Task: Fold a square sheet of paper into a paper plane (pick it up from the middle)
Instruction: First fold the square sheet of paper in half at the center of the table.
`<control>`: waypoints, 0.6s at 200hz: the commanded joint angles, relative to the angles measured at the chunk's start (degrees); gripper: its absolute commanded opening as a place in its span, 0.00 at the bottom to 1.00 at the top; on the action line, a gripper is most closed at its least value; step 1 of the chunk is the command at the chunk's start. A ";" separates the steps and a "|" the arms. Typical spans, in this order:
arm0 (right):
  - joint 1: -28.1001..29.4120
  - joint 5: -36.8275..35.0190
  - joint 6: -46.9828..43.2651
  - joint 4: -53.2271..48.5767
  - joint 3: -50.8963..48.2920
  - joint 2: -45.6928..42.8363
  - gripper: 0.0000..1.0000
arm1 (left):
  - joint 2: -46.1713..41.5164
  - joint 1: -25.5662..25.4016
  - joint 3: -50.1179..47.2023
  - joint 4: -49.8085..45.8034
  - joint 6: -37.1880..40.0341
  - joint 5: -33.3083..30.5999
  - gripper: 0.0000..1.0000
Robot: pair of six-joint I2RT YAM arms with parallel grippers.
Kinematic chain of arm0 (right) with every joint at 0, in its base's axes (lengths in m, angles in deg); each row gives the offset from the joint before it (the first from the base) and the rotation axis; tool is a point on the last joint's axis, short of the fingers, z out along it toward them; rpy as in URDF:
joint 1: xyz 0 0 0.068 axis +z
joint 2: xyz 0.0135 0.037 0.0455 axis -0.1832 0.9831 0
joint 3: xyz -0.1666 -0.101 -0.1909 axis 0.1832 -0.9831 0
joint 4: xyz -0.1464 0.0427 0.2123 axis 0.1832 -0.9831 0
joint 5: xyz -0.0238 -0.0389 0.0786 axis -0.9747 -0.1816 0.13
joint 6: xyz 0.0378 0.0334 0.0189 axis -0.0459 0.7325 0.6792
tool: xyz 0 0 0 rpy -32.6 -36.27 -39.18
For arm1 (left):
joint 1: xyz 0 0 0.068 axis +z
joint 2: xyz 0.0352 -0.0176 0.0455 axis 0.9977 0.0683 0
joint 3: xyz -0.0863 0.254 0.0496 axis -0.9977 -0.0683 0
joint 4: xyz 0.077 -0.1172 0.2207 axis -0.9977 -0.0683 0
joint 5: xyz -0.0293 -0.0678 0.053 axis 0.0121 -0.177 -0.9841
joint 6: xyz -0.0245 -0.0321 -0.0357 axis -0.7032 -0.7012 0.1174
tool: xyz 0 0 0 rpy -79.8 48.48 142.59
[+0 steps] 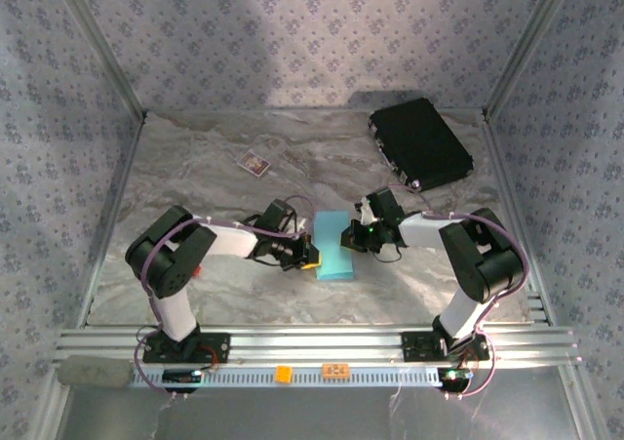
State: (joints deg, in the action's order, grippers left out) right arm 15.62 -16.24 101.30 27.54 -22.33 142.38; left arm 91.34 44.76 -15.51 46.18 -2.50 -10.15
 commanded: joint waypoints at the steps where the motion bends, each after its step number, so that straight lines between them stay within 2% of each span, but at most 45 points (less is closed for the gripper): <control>1: -0.16 -7.76 0.68 -8.02 -3.16 2.08 0.00 | 1.38 -0.68 -1.76 -5.52 3.80 -2.82 0.00; 33: -0.16 -7.94 0.89 -8.02 -3.16 1.98 0.00 | -1.83 -0.92 -1.85 -7.73 5.12 -4.47 0.00; 69: -0.08 -8.13 0.93 -8.28 -3.16 1.70 0.00 | -5.61 -2.80 2.68 -9.52 4.56 -4.11 0.00; 120: -0.04 -8.20 1.02 -8.18 -3.35 1.55 0.00 | -3.96 -4.08 3.76 -5.52 1.65 -1.96 0.00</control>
State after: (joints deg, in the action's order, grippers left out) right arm 15.62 -16.63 102.06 27.89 -22.68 142.05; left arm 87.15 40.96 -12.43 39.93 0.23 -13.34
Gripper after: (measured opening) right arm 0.066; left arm 0.042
